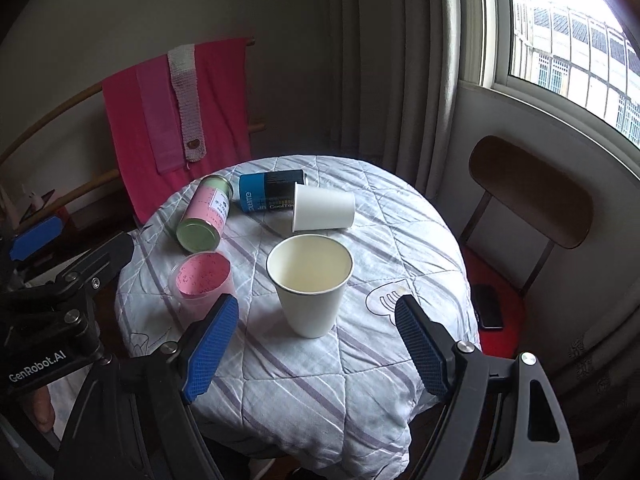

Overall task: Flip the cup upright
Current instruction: 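Open the right gripper and pull the right tool back from the cup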

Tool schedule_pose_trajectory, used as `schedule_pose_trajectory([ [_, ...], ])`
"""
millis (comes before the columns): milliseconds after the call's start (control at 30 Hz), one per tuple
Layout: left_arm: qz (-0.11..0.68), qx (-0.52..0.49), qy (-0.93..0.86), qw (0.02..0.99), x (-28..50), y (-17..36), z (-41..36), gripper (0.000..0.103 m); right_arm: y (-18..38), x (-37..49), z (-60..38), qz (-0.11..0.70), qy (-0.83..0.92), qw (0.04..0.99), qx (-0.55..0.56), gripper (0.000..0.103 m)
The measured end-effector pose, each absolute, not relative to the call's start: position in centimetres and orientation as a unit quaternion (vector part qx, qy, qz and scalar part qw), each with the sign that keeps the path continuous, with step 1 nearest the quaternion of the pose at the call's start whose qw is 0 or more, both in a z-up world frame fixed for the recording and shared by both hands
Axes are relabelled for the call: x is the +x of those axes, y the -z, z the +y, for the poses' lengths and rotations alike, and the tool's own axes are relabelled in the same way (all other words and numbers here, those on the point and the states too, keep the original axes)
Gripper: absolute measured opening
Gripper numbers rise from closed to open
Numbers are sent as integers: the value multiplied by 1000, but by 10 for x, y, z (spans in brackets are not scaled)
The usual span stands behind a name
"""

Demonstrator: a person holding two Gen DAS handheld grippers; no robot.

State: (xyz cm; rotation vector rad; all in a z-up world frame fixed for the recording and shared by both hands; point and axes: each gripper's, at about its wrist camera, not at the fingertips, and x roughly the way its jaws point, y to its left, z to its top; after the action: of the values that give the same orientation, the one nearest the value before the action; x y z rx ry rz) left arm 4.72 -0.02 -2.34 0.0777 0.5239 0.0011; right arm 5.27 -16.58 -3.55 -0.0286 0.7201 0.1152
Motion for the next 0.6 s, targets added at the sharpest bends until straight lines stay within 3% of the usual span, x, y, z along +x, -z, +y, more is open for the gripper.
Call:
schedule_pose_trajectory([
  [600,244,27,-17,969,15,7,13,103,7,17,-157,302,-11,953,-38,82],
])
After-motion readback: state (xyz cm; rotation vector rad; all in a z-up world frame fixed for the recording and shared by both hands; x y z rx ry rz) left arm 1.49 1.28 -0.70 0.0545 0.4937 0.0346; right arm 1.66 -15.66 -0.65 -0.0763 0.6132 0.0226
